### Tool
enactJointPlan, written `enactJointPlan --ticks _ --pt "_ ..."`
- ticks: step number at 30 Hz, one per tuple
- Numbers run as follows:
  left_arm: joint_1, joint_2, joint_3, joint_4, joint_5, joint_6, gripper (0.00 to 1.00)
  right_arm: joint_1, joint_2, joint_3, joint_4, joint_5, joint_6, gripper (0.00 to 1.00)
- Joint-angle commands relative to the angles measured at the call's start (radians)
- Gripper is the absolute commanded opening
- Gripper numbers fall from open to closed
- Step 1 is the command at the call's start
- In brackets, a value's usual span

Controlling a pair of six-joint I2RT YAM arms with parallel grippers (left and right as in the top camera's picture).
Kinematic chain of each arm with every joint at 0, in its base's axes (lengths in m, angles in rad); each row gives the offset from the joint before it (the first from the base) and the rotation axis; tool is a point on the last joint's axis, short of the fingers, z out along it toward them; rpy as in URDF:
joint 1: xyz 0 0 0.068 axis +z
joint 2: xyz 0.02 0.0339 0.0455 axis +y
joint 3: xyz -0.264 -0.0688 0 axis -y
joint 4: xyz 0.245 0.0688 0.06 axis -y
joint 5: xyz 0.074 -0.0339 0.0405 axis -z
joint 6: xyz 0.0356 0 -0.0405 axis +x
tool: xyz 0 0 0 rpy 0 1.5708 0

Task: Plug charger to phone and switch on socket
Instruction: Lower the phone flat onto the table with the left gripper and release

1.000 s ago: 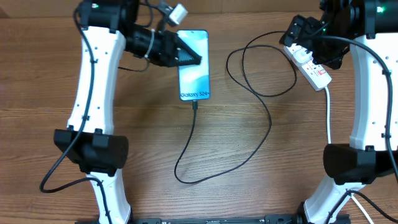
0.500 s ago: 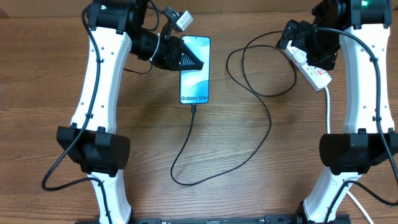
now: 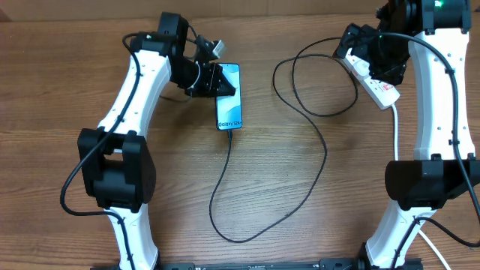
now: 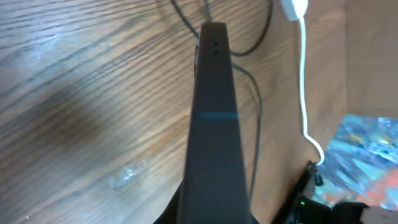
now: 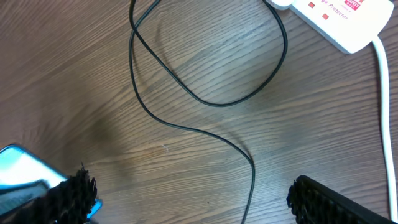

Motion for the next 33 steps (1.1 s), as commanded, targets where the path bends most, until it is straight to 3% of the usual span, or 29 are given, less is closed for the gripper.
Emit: enactJointPlan --ticks 1,11,33 --pt "0.005 -0.010 -0.079 0.072 -0.007 -0.032 0.04 -0.002 0.011 0.000 0.005 0.006 0.005 1.00" --pt "0.005 -0.010 -0.223 0.289 -0.042 -0.178 0.04 -0.002 0.011 0.000 -0.001 0.006 0.005 1.00" --pt "0.004 -0.010 -0.343 0.352 -0.091 -0.188 0.05 -0.002 0.011 0.000 -0.015 0.002 0.005 1.00"
